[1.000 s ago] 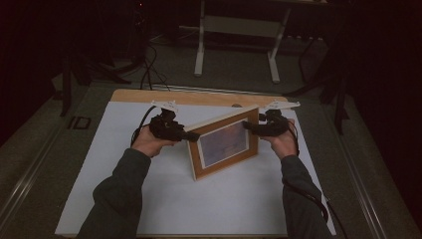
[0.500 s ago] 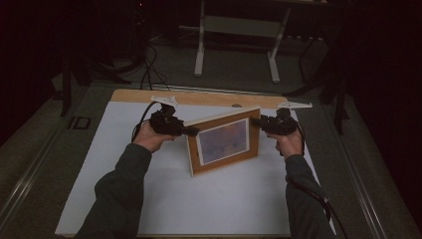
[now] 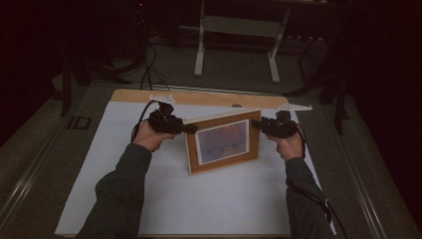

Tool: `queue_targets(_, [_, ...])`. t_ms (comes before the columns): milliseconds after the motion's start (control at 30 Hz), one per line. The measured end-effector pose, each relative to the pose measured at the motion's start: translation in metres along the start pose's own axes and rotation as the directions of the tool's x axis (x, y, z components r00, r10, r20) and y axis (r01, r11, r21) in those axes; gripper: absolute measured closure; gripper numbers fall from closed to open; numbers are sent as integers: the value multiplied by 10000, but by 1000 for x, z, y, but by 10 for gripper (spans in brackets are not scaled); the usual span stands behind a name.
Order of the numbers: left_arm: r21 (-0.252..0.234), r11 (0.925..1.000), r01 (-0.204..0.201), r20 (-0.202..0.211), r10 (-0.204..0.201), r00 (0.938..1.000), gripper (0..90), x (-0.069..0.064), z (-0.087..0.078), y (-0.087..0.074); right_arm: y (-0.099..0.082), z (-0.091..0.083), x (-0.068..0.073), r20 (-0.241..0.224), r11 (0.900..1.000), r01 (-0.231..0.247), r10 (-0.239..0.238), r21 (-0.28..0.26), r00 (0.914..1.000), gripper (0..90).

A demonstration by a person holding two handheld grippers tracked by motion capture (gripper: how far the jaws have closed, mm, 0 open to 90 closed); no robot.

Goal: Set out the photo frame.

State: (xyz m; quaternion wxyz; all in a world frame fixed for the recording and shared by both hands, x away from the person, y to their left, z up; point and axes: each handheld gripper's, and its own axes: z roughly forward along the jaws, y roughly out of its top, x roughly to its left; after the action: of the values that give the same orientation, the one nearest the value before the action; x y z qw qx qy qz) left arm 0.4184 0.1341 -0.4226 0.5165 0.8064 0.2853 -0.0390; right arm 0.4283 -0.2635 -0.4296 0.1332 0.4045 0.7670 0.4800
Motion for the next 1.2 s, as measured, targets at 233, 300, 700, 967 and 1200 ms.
queue_targets(233, [-75, 9994, 335, -295, -337, 9990, 642, 0, -4, -3, -4, -3, 5, 277, 9999, -48, 51, -95, 9996, 619])
queue_targets(300, [-34, 9995, 312, -334, -313, 9990, 642, -1, -5, -4, -5, -4, 6, 357, 9999, -89, 94, -124, 9993, 620])
queue_targets(700, [-529, 9978, 395, -587, -426, 9974, 672, -1, -9, -4, -12, -11, 16, 716, 9996, -242, 249, -117, 9971, 619])
queue_targets(967, [-726, 9960, 523, -760, -578, 9954, 652, 3, -9, -4, -18, -17, 29, 1071, 9995, -306, 313, -86, 9938, 618])
queue_targets(1200, [-792, 9959, 439, -764, -499, 9958, 633, 6, -8, -3, -24, -22, 37, 1235, 9982, -548, 576, -254, 9907, 619])
